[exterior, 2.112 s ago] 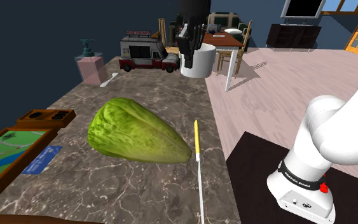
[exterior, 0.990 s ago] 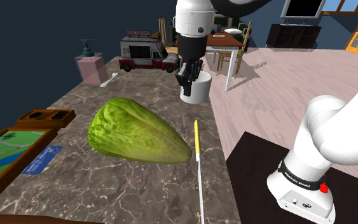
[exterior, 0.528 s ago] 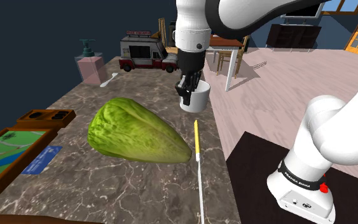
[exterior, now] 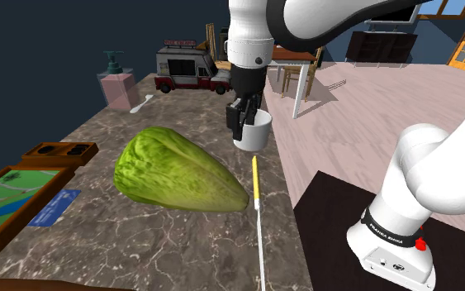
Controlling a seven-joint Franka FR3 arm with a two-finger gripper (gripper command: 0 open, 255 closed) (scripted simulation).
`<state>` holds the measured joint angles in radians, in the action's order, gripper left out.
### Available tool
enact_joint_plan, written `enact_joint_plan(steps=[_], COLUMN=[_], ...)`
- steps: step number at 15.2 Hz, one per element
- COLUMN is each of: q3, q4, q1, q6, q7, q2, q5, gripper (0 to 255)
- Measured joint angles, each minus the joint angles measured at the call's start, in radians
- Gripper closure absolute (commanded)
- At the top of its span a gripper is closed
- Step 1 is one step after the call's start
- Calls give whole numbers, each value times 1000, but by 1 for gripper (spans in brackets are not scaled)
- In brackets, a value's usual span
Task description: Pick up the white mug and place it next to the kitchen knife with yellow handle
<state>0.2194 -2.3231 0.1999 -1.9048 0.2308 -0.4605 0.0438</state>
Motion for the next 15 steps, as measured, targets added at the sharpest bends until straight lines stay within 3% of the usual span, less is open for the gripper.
enact_joint_plan(steps=[4,9,15], q3=[0,-5,-5], q4=[0,107,119], q1=[0,-1,-1], q6=[0,114,129], q7=[0,-1,0], q2=[0,-9,-9], q5=[0,-2,-2], gripper=[0,0,0])
